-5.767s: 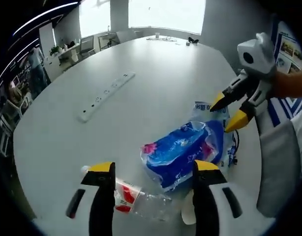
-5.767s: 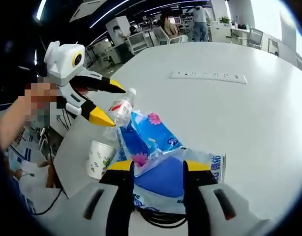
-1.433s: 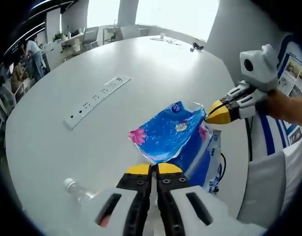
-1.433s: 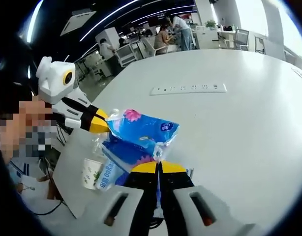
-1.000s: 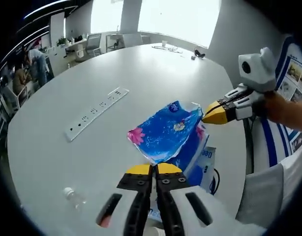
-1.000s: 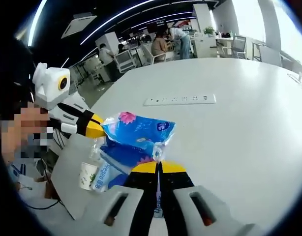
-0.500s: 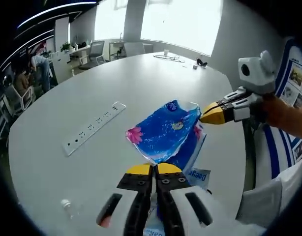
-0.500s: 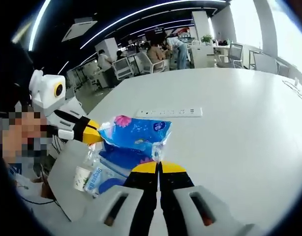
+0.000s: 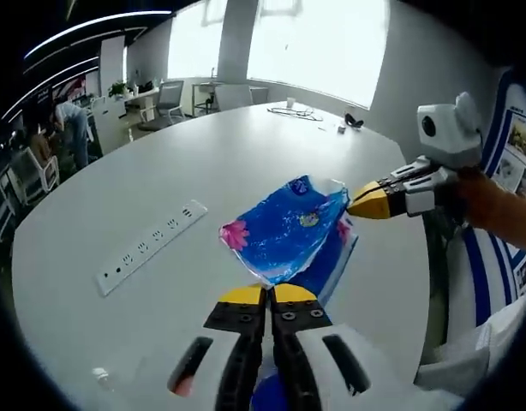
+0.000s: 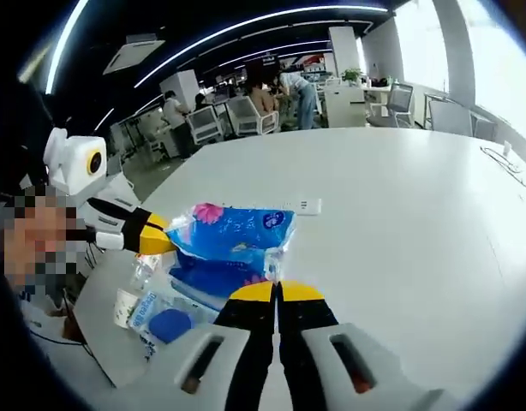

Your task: Arrange the tabletop items into an orderly group along one side of the table until the central work area is clear of visible clutter.

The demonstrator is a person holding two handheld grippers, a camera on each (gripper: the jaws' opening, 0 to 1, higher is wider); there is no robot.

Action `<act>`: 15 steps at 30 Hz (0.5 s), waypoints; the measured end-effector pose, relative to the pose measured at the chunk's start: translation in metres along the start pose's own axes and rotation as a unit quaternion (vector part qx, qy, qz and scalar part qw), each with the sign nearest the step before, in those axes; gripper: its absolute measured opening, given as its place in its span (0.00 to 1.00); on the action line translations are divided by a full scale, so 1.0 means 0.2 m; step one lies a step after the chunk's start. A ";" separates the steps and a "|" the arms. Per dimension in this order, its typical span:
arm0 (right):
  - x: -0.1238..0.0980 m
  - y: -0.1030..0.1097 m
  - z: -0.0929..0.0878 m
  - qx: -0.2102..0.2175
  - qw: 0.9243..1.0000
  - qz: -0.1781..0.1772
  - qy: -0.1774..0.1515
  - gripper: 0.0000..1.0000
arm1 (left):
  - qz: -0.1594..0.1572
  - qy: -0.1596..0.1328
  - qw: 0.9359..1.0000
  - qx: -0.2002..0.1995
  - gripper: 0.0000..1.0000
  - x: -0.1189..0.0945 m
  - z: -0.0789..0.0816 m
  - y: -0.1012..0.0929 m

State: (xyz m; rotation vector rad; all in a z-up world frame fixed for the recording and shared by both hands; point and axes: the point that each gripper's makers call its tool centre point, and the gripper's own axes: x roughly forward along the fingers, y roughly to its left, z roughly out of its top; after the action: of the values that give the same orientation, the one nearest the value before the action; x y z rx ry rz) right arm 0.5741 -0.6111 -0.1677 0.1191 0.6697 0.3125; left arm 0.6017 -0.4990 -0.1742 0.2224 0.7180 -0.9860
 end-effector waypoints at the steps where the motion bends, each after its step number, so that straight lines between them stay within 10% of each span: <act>1: 0.00 -0.01 0.00 0.000 1.000 -0.001 0.000 0.00 | 0.002 -0.003 1.000 0.000 0.00 0.02 0.01 0.00; 15: 0.02 -0.27 0.02 -0.001 1.000 -0.024 0.003 0.00 | 0.002 -0.013 1.000 -0.010 0.00 0.24 0.09 -0.05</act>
State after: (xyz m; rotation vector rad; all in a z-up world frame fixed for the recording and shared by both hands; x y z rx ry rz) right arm 0.5930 -0.6602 -0.1787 0.1007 0.6769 0.2673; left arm 0.6171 -0.5458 -0.1899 0.1926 0.7026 -0.9768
